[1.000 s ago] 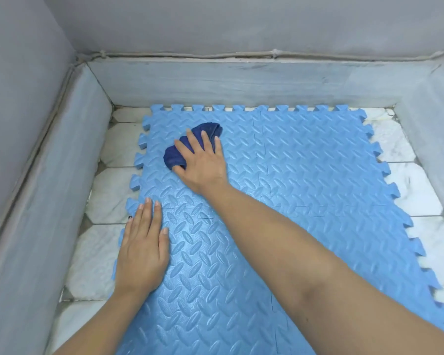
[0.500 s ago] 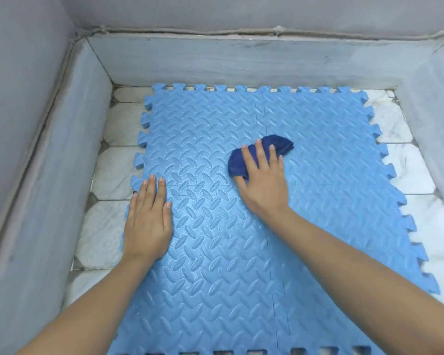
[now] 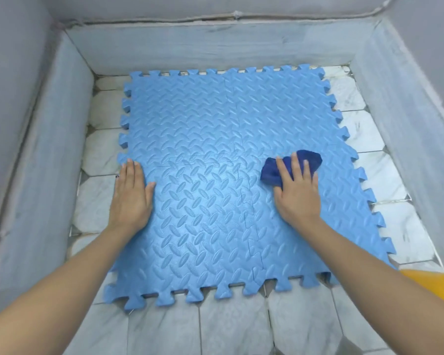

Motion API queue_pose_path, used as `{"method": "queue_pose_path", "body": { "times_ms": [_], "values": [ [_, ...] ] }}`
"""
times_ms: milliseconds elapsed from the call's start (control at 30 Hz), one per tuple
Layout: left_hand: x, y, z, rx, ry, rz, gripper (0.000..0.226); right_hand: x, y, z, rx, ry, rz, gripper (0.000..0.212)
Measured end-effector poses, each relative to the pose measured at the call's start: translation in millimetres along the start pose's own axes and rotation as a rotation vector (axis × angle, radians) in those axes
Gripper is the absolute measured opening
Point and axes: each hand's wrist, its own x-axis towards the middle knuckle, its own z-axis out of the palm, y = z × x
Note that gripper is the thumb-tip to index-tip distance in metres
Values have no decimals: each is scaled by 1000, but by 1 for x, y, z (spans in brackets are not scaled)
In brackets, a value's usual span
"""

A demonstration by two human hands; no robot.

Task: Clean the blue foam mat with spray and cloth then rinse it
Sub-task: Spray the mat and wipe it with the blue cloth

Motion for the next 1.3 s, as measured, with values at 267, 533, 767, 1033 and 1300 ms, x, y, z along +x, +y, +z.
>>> {"method": "queue_pose_path", "body": {
  "times_ms": [267,533,767,1033,1300],
  "values": [
    [-44,-25,0,-180,-107,75,60,-78,-141,15,71,-61,-487,68],
    [-52,-24,3,62,-104,81,81,-120,-83,27,-5,-82,-690,71],
    [-53,-24,7,101,-67,98,82,-110,95,4,66,21,112,71],
    [-53,15,21,82,34,-24,79,-121,-18,17,127,20,-224,67],
    [-52,14,22,49,94,23,79,30,-66,-1,-50,-116,-506,65]
  ]
}}
